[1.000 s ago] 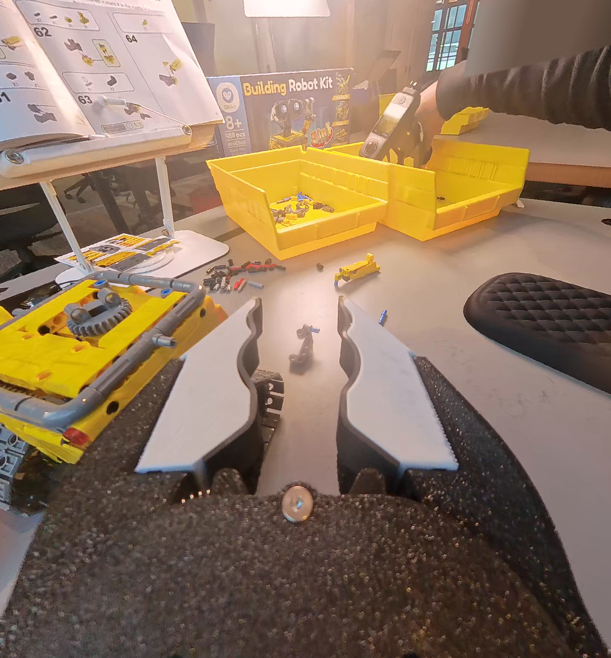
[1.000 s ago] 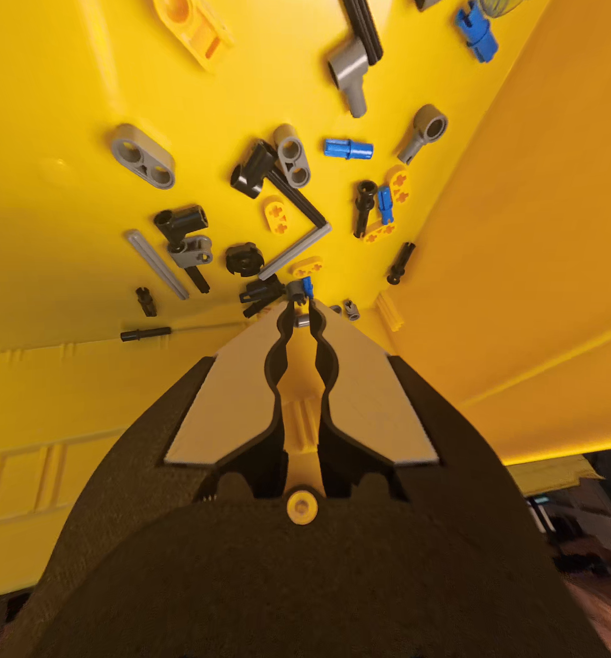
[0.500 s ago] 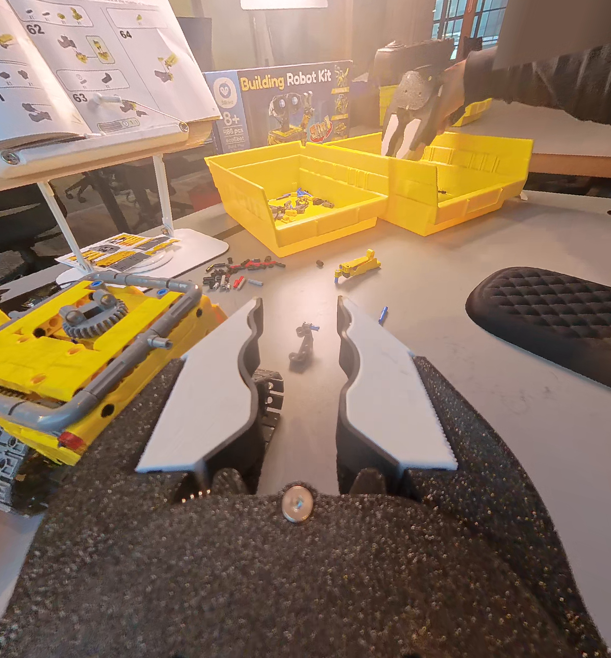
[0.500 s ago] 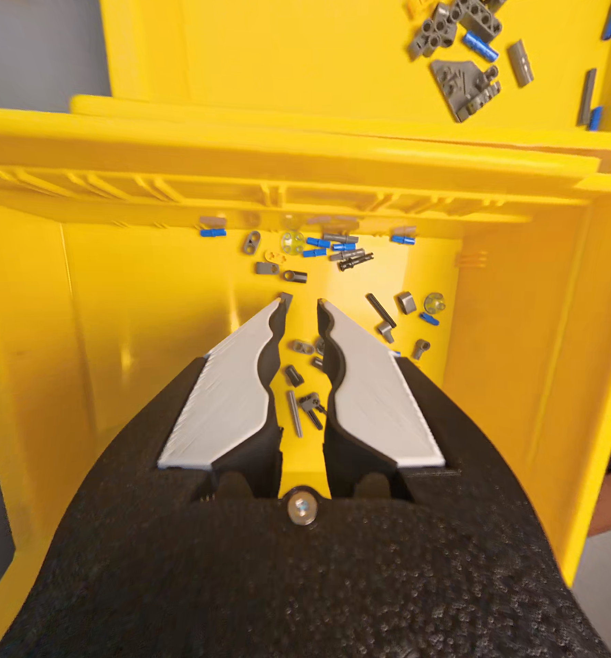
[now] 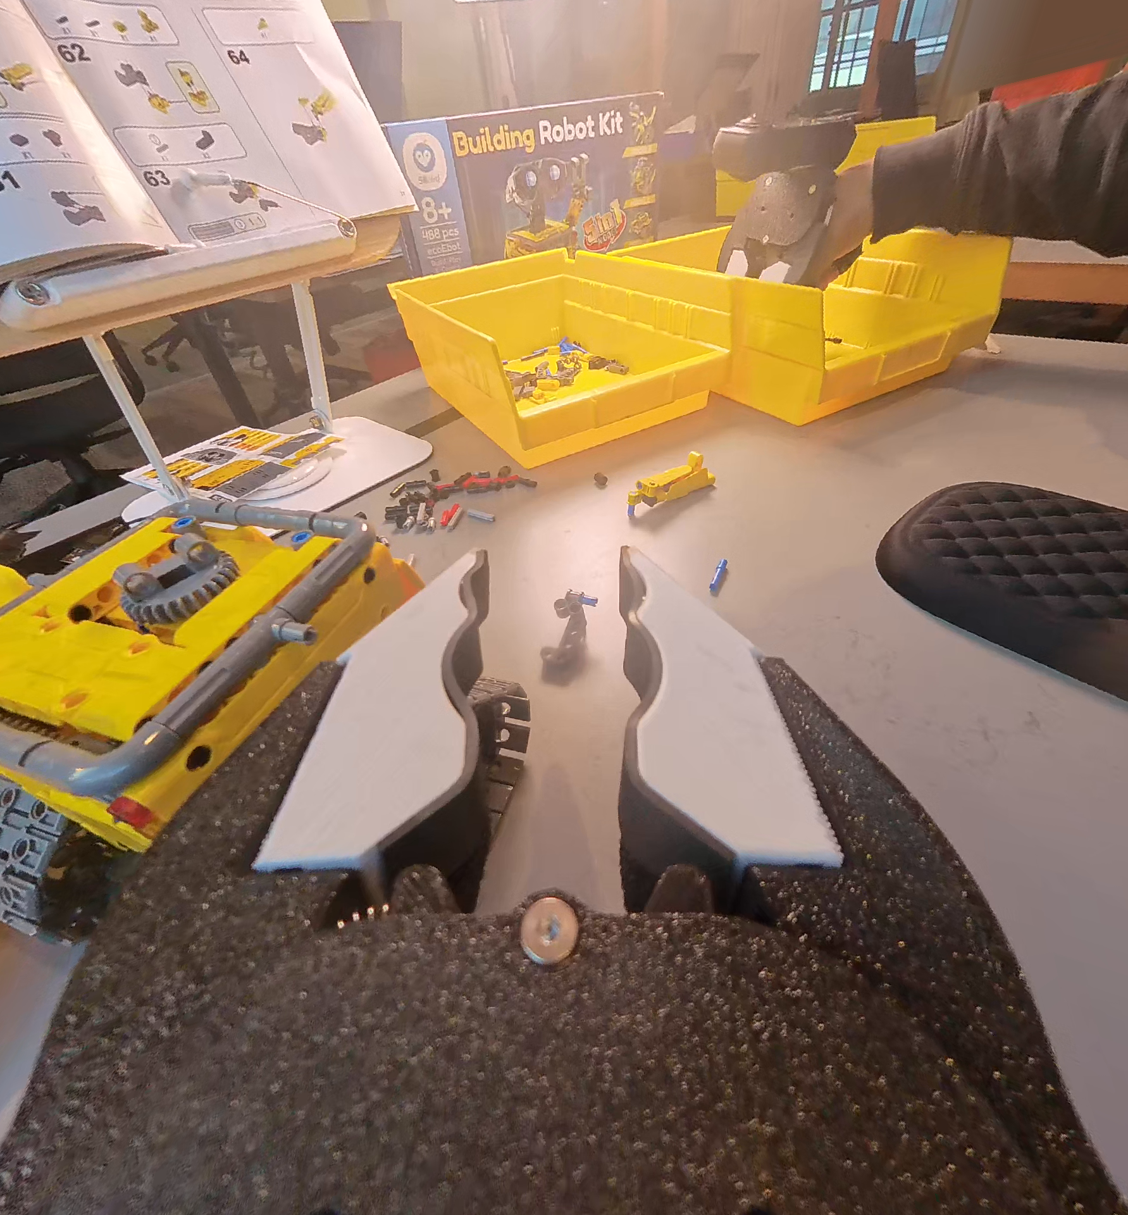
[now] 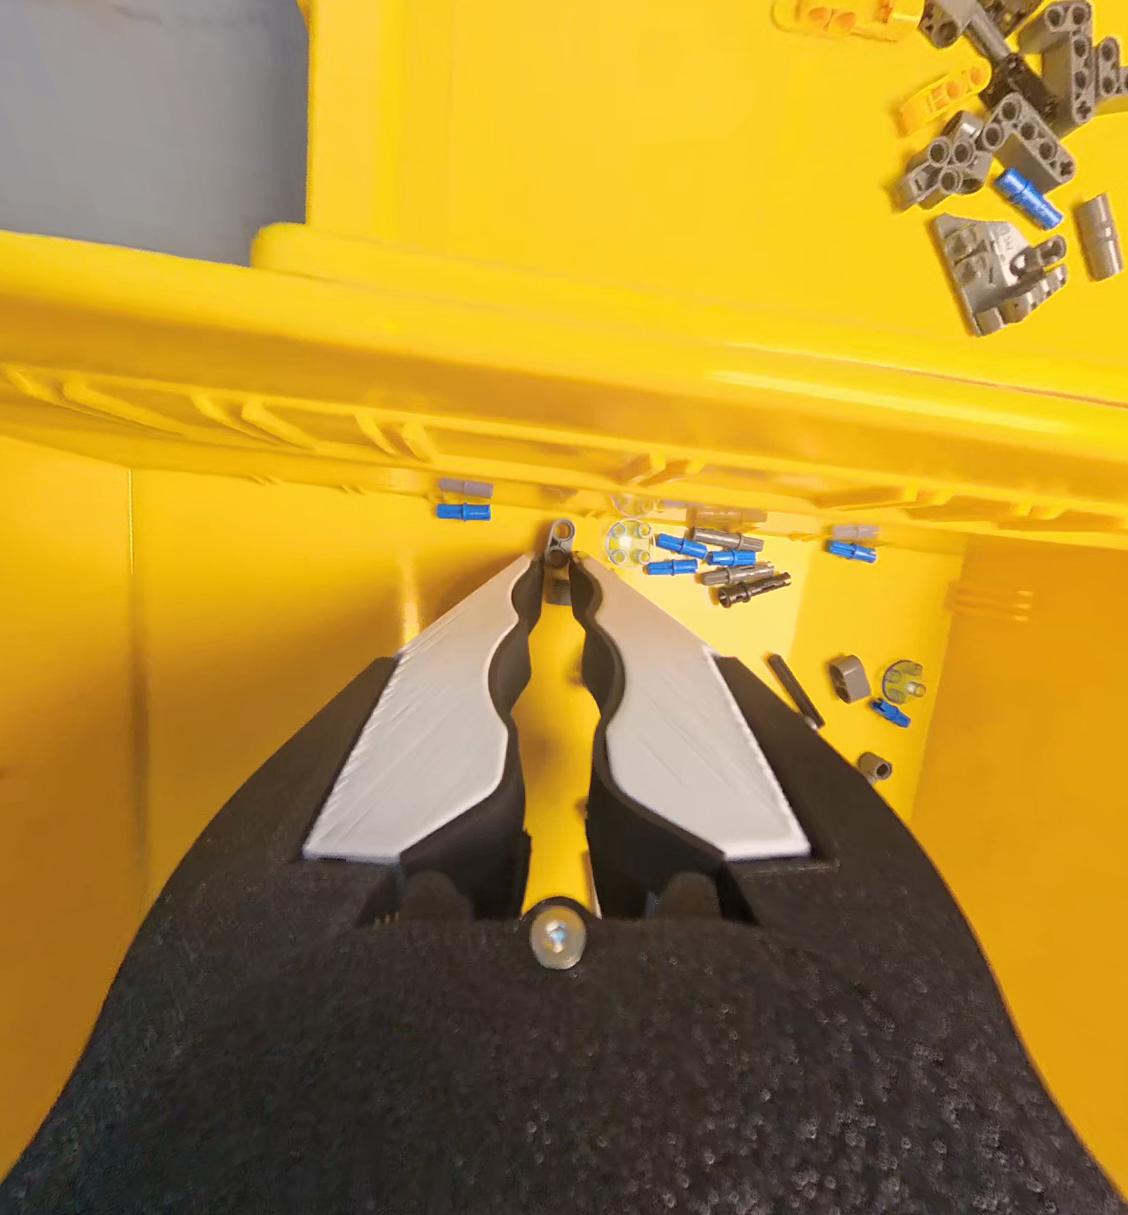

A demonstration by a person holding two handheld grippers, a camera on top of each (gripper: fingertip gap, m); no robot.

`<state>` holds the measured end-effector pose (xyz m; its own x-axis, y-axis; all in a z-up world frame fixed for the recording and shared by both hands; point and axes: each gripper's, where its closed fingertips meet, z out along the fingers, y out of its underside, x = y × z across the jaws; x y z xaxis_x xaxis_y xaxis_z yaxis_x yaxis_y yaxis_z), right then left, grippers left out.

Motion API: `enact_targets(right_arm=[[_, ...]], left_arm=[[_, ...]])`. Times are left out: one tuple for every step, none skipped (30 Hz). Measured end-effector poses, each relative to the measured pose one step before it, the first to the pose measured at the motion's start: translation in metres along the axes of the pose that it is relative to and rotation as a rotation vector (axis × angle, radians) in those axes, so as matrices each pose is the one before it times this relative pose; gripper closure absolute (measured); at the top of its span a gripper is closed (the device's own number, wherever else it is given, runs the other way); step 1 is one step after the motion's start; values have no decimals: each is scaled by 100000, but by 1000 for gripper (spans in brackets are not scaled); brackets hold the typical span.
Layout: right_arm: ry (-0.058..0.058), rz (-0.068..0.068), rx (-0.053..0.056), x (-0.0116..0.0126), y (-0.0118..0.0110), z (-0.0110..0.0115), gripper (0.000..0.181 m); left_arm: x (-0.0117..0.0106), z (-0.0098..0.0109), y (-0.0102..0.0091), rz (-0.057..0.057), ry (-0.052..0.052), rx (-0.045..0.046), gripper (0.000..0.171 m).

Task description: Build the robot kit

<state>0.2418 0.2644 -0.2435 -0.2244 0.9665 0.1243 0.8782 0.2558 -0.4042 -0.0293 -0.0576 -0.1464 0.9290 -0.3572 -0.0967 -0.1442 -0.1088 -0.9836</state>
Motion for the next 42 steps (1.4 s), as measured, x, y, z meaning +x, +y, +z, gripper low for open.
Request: enact_targets(right_arm=[[393,1067,-1632,254,403,-157,174],[787,588,-1863,344,523,-220,174],[542,783,-2500,330,688,-253,174],[947,1193,-2328,407,692,-267,174],[1536,1439,-2793,509,770,-237,174],[806,1665,-1540,371,480,-245,174],[803,636,-1004,315,344,-277,173],[2417,425,-1494,547,411,-312,173],[3142,1456,-2032,718,494,-320,171],[2755,2425,-2046,733,471,-321,168],[2750,2167,-911,750,326,-325,167],[3110,2065,-698,812,275,-304,167],[3137,2445,-1288,834,335,-261,167],[2972,2669,-1619,829,358,-178,167],[2965,3241,-1904,828,358,-95,167],[2168,3120,-1881,695,316,-13,167],[1892,2855,-1401,593,188,47,167],[1688,2639,-1445,542,139,104,167],[2123,2372,-1440,564,83,121,167],[2394,2002,-1766,576,99,144,168],[2662,747,-2438,589,162,191,168],[2696,-1401,-2780,509,224,244,169],[2508,-2361,-3218,441,299,322,169],[2139,-2064,-3160,382,309,375,170],[1370,-1881,-3105,263,309,426,170],[1011,-2022,-2807,211,302,393,171],[1147,-1991,-2606,258,307,343,171],[1048,-1885,-2539,270,327,278,174],[-68,-1610,-1623,78,213,197,177],[-977,-944,-1494,-76,185,171,177],[-429,-722,-2329,-15,314,181,177],[107,-1566,-3313,-5,440,207,177],[328,-2622,-3727,-56,514,240,176],[-139,-2506,-3191,-153,435,283,176],[-193,-1667,-2449,-160,313,291,176],[-253,-1257,-1471,-173,157,253,176],[-891,-884,-453,-270,2,163,177],[-1527,-164,-21,-346,-65,119,177],[-1821,201,969,-389,-190,61,177],[-2031,396,1587,-405,-238,-8,179],[-1098,250,1254,-231,-100,-49,181],[-1222,185,1716,-194,-80,-127,181]], left_arm=[[-11,6,5,2,-53,-47,133],[-1,10,3,17,-39,-40,133],[5,-6,0,41,-33,-2,133],[-2,4,5,15,-15,37,133],[2,3,-6,-18,6,44,133],[-2,0,-5,-57,22,44,133],[-8,-1,-4,-49,-16,39,133],[4,-6,-5,-12,-1,41,133],[-6,-7,-8,15,6,76,133],[4,-12,-24,12,-7,119,134],[-6,-17,-12,-52,16,121,134],[-1,-12,-10,-142,99,111,133],[-8,-11,-17,-178,91,169,133],[-19,-23,-30,-187,57,205,133],[-18,-29,-35,-180,41,247,133],[-19,-35,-40,-170,14,291,133],[-9,-39,-46,-107,28,329,133],[-8,-41,-40,-101,39,289,133],[2,-37,-32,-80,43,286,133],[-3,-33,-33,-57,50,221,133],[3,-36,-35,4,-33,222,133],[1,-25,-27,55,-2,225,133],[3,-22,-27,24,28,146,133],[7,-23,-13,-21,27,121,133],[-5,-14,-19,-65,13,162,133],[-15,-27,-29,-93,-25,182,133],[-16,-24,-22,-102,-43,201,133],[-19,-28,-33,-132,-6,216,133],[-24,-24,-18,-211,1,178,133],[-21,-16,-16,-269,26,157,133],[-24,-13,-22,-295,83,133,133],[-17,-14,-8,-309,121,103,133],[-24,0,0,-315,124,35,133],[-7,2,0,-291,185,21,133],[-8,-5,-3,-259,172,51,133],[-7,-14,-15,-200,87,142,133],[-5,-20,-32,-175,91,194,133],[-14,-20,-21,-164,34,184,133],[-16,-23,-14,-160,20,135,133],[-1,-6,-19,-143,121,84,133],[14,-25,-17,-65,118,149,133],[14,-26,-38,-1,67,224,133]])
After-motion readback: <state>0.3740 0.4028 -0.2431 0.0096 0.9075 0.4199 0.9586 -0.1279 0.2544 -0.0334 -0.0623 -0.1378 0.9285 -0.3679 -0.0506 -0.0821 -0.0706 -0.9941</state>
